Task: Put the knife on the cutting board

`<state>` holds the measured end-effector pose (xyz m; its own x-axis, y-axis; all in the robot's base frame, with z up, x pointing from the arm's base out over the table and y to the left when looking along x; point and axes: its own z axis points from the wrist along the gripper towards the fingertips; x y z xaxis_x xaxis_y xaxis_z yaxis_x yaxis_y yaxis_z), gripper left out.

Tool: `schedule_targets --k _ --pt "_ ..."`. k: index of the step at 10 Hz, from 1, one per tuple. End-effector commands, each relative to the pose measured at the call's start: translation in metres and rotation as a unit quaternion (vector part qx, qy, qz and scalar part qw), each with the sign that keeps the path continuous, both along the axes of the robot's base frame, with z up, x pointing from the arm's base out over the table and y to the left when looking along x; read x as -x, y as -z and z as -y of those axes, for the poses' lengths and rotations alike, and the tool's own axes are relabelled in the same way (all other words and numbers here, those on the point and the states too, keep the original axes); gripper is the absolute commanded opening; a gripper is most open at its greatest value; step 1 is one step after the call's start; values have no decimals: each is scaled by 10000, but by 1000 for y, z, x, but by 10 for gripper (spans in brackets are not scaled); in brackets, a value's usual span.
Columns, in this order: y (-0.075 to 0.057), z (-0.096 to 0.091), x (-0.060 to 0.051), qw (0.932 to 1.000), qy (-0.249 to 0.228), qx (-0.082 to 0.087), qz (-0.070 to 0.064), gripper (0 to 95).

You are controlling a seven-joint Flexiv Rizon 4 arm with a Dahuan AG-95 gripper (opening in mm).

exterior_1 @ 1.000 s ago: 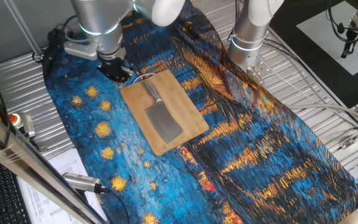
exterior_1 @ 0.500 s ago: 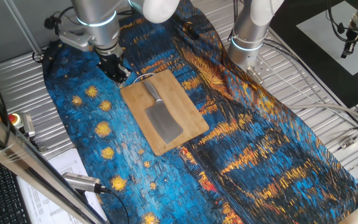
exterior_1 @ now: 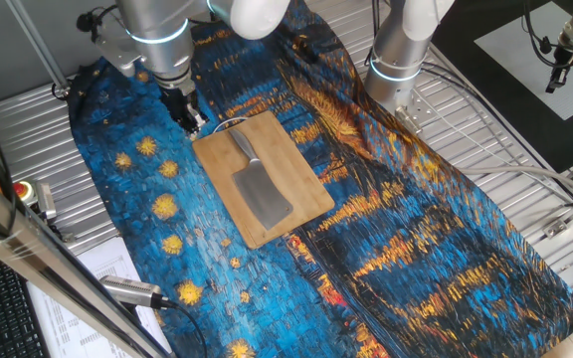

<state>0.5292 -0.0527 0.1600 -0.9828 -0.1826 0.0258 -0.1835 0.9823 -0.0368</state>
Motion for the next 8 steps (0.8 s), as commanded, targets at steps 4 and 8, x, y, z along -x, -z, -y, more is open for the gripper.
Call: schedule_targets --k 4,8 --pt "-5 46 2 9997 247 -13 -61 0" --pt "-5 46 2 9993 352 -128 11 0"
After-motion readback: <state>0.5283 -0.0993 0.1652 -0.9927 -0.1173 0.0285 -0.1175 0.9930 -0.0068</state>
